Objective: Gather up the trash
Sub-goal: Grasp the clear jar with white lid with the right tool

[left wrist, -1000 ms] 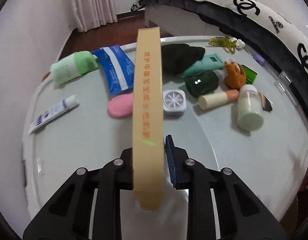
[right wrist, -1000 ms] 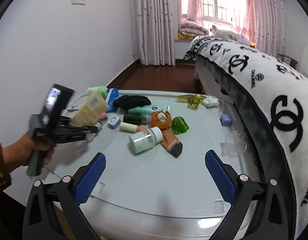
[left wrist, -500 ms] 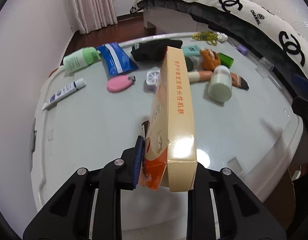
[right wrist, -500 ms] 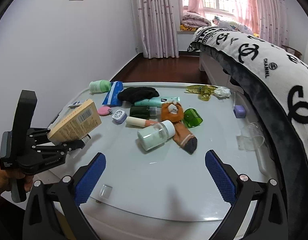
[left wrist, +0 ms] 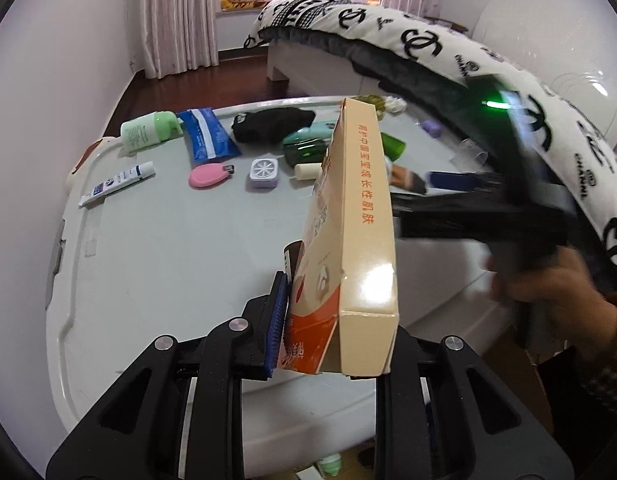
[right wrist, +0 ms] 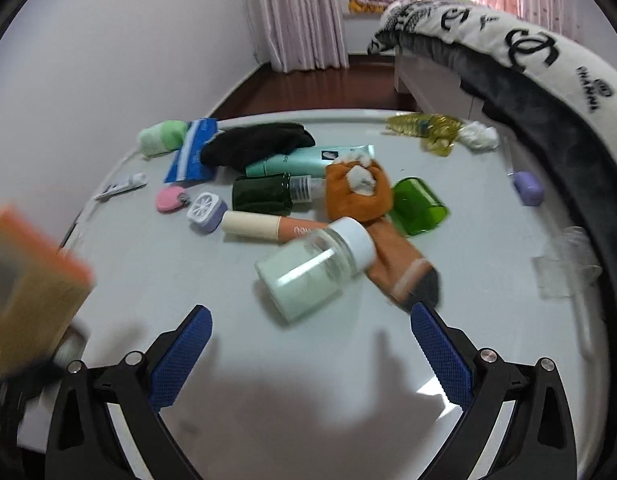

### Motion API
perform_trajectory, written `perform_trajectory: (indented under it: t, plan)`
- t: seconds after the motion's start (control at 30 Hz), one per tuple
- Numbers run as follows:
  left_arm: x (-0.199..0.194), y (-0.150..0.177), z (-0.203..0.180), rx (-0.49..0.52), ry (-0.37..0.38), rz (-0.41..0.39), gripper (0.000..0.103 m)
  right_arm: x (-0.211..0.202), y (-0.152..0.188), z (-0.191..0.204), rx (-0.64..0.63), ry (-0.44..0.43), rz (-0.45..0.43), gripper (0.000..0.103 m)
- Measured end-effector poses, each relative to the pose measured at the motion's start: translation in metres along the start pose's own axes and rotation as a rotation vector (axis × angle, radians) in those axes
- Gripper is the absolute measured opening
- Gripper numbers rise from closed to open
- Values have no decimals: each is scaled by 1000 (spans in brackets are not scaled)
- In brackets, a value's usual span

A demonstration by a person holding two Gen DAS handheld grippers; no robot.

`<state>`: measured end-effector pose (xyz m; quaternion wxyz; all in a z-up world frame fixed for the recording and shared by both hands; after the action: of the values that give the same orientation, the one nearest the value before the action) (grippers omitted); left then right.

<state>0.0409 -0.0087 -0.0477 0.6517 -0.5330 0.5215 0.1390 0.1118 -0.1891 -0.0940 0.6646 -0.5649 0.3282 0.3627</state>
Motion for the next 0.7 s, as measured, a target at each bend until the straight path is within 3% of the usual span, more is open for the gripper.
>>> perform_trajectory:
  t: [0.1,0.17,0.2,0.5,0.7]
  plan:
    - [-4,2,0,7,17,-8,22,19,-11,7,1,71,12,95]
    - [-6,3,2,1,25,-9,22,33,-15,9,4,92,55,64]
    - [-6,3,3,-1,28,-10,22,39,-16,8,18,82,79,59]
    - [-11,3,3,4,50,-26,22,12,3,-4,27,75,12,59]
    - [-20,8,-8,9,69,-40,22,-37,29,-11,11,31,-33,59]
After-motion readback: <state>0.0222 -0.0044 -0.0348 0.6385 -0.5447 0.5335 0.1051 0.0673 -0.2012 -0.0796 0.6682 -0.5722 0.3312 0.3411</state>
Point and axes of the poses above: each gripper's, at about its wrist camera, not at the fingertips, and x roughly the way its jaws point, z to its left, y to its underside, the point moved 2 cm from there along x, roughly the way its jaws point, and after that the axes turned 5 degrees about z, right-handed, at the moved point
